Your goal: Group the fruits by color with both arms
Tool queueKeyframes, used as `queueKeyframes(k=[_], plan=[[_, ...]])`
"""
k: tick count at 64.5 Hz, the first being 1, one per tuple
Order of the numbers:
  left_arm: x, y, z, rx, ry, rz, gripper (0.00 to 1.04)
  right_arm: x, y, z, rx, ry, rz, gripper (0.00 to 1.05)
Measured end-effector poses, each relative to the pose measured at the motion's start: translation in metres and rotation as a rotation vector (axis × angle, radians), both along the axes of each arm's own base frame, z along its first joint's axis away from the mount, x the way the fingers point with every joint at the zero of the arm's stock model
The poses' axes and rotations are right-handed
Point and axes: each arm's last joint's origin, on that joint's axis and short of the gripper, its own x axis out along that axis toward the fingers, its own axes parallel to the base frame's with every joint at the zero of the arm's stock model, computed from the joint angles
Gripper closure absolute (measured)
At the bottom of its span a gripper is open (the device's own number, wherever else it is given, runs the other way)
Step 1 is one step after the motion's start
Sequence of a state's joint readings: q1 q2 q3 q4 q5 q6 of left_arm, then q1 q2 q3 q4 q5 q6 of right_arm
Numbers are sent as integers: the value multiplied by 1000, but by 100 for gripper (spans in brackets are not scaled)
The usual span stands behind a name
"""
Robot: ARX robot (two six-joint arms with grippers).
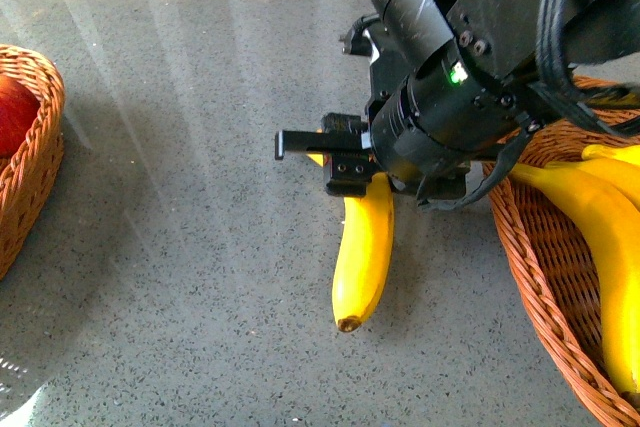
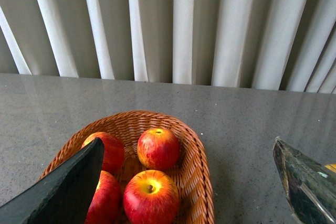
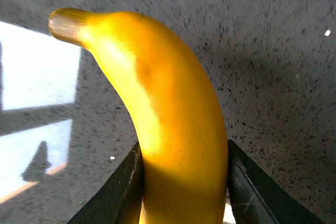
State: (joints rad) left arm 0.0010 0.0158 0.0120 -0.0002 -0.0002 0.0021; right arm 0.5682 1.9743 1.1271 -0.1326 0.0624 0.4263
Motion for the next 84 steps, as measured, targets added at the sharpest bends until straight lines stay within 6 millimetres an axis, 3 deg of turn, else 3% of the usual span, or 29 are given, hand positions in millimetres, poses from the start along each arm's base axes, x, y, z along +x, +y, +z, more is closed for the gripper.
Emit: queueKeyframes(k=[15,24,44,57,84], plan=[[0,0,0,0,0,0,9,-10,-27,63,91,-141,-12,70],[0,0,0,0,0,0,9,-21,-61,77,84,-180,-28,70],[0,0,0,0,0,0,9,-44,-157,58,3,-146,-105,70],[0,0,0,0,0,0,9,-53,-202,42,-65,-106,-141,70],[0,0,0,0,0,0,9,-58,-205,30,-103,-87,-76,70]])
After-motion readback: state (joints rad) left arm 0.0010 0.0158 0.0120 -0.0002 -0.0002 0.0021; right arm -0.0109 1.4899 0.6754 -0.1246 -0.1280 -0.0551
